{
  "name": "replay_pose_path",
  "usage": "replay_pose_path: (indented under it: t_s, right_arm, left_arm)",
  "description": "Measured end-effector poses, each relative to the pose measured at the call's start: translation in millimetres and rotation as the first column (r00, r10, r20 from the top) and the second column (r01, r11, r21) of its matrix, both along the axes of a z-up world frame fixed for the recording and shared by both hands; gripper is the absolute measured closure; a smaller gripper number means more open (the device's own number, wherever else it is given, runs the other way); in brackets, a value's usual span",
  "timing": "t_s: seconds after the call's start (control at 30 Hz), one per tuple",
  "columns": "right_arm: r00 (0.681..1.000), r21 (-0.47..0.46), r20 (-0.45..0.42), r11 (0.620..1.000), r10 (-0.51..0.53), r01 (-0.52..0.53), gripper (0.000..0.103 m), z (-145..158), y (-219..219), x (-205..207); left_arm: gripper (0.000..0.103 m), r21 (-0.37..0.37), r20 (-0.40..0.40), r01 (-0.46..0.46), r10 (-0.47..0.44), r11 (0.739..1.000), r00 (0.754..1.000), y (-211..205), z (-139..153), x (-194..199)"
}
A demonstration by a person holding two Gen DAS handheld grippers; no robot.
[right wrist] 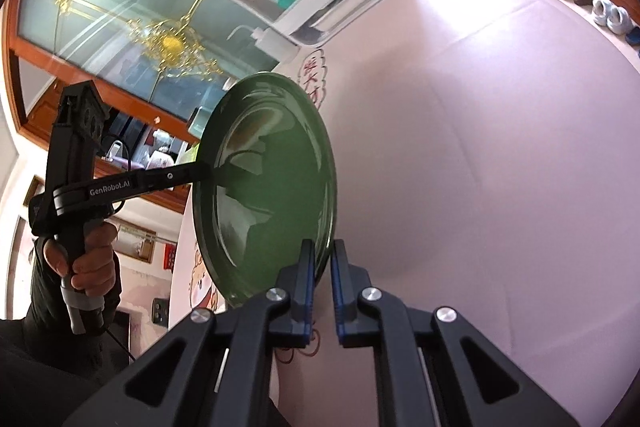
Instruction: Organize plates and bowls
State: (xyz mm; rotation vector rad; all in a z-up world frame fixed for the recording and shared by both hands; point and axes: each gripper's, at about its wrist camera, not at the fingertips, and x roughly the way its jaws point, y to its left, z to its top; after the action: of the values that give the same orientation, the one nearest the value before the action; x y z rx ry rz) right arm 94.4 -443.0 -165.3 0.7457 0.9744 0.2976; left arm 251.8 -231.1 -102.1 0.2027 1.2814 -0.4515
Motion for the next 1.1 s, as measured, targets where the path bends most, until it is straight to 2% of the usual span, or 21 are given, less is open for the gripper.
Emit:
replay_pose_path:
  t_s: [0.33,0.6,0.87,1.1]
  right_arm:
    - [0.995,-0.038,0.035,0.995,0.091,-0.090,0.096,24.8,38.9,-9.6]
    - [0.992,-0.064,0.058,0.992,0.111,-0.107,0.096,41.1,73.8,-24.3]
    - [0.991,-0.078,0.067,0.991,0.116,-0.111,0.096,49.3,111.5,-48.7]
    - [0.994,-0.079,0.039,0.992,0.100,-0.096,0.096,42.9,140.9,-68.7]
  left_arm:
    - [0.089,-0.041,0.009,-0.090,0.091,0.995,0.996,61.5,13.4,-38.0]
    - [0.089,-0.067,0.001,-0.140,0.141,0.988,0.990,112.0,22.2,-70.8]
    - [0.089,-0.091,-0.030,-0.144,0.142,0.985,0.989,156.1,20.2,-96.1]
    - [0.089,-0.094,-0.063,-0.138,0.133,0.986,0.989,188.4,9.9,-116.3]
